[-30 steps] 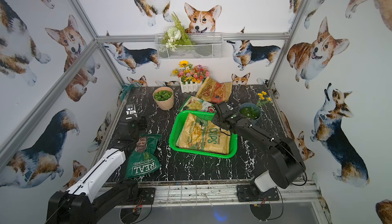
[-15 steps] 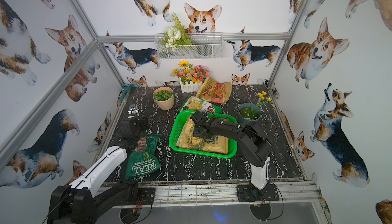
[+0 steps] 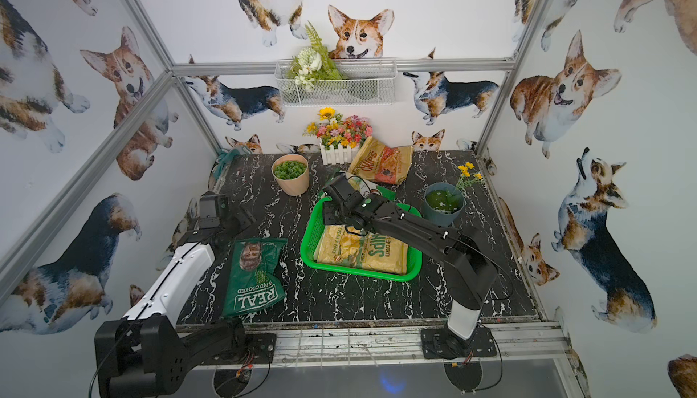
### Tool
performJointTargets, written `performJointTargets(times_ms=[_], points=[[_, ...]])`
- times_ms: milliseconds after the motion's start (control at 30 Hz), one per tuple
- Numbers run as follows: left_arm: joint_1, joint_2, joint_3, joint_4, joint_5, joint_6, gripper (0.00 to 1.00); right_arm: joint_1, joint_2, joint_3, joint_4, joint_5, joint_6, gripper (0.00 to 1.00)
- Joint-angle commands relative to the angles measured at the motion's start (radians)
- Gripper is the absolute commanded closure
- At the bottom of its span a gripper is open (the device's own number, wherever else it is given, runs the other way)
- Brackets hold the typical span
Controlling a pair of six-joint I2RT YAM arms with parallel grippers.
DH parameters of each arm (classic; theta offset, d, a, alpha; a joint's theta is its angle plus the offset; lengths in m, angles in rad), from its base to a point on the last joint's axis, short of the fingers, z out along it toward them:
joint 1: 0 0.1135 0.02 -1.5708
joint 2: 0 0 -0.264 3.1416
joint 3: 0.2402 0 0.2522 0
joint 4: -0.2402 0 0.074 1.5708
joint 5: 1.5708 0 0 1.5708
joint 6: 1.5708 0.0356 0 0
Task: Put the potato chips into the basket
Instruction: Place the potato chip in the basket, then pick up the potato chip from the center of the board.
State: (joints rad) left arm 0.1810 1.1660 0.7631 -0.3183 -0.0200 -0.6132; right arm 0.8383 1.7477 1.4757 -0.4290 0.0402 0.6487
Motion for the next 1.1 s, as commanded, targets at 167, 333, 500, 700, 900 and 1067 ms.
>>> performJointTargets(times_ms=[167, 333, 500, 700, 900, 1067], points=[[0.226, -0.08, -0.137, -0.05, 0.12, -0.086, 0.16, 0.051, 0.271, 0.29, 0.015, -0.456, -0.126, 0.48], [0.284, -0.054, -0.188, -0.038, 0.062, -0.058, 0.06, 0.054, 0.416, 0.477, -0.121, -0.537, -0.151, 0.48], [0.287, 0.063, -0.228, 0.063, 0.231, -0.056, 0.1, 0.048, 0.403, 0.456, -0.14, -0.501, -0.211, 0.48], [0.285, 0.181, -0.25, 0.099, 0.299, -0.014, 0.32, -0.008, 0.367, 0.416, -0.148, -0.485, -0.229, 0.52], [0.284, 0.119, -0.257, 0.128, 0.297, -0.027, 0.94, -0.078, 0.276, 0.278, -0.05, -0.499, -0.184, 0.57], [0.284, 0.008, -0.236, 0.119, 0.302, -0.031, 1.0, -0.109, 0.246, 0.202, -0.021, -0.49, -0.175, 0.58]])
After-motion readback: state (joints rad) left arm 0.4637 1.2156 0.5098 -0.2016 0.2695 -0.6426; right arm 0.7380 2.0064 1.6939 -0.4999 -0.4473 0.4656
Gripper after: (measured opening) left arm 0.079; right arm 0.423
